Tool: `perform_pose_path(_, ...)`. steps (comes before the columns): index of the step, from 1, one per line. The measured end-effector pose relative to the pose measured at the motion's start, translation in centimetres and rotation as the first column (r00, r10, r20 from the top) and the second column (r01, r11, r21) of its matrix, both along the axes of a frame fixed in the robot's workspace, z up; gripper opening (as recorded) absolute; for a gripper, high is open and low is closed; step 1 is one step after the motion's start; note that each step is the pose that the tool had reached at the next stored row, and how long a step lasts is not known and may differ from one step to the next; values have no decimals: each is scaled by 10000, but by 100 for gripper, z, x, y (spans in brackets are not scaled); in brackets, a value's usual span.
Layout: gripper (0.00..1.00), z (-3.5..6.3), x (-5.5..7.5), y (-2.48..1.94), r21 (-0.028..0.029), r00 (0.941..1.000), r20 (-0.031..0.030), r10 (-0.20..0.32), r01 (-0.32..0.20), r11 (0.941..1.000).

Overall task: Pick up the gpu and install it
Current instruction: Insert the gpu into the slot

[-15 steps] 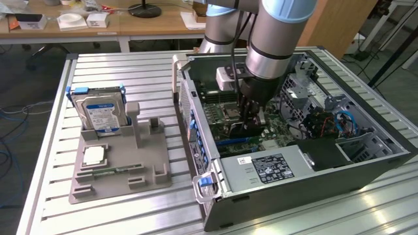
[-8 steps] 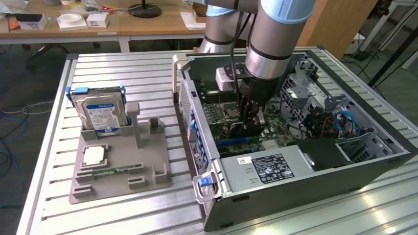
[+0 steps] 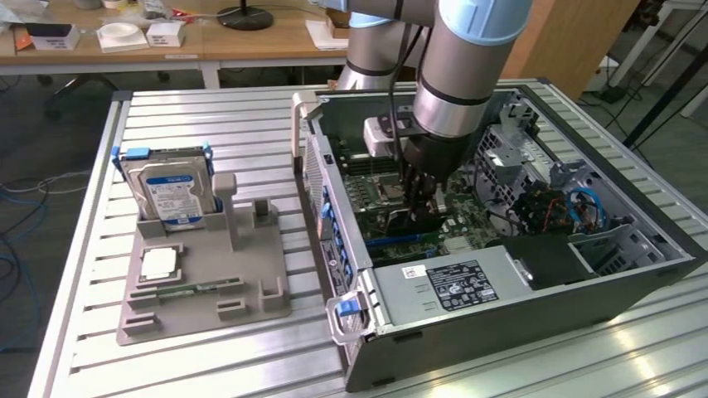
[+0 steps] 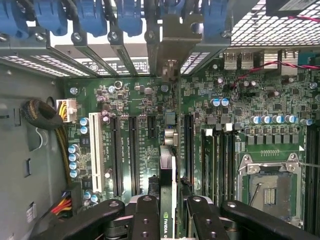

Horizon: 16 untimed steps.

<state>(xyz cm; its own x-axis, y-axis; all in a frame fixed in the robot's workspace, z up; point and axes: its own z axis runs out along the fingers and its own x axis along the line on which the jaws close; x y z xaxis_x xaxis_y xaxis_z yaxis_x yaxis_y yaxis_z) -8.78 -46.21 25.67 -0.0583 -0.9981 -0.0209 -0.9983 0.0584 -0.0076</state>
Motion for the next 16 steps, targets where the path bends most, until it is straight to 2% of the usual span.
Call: perform_pose_path(16, 26, -65, -15, 31, 0, 10000, 1, 0, 0, 10000)
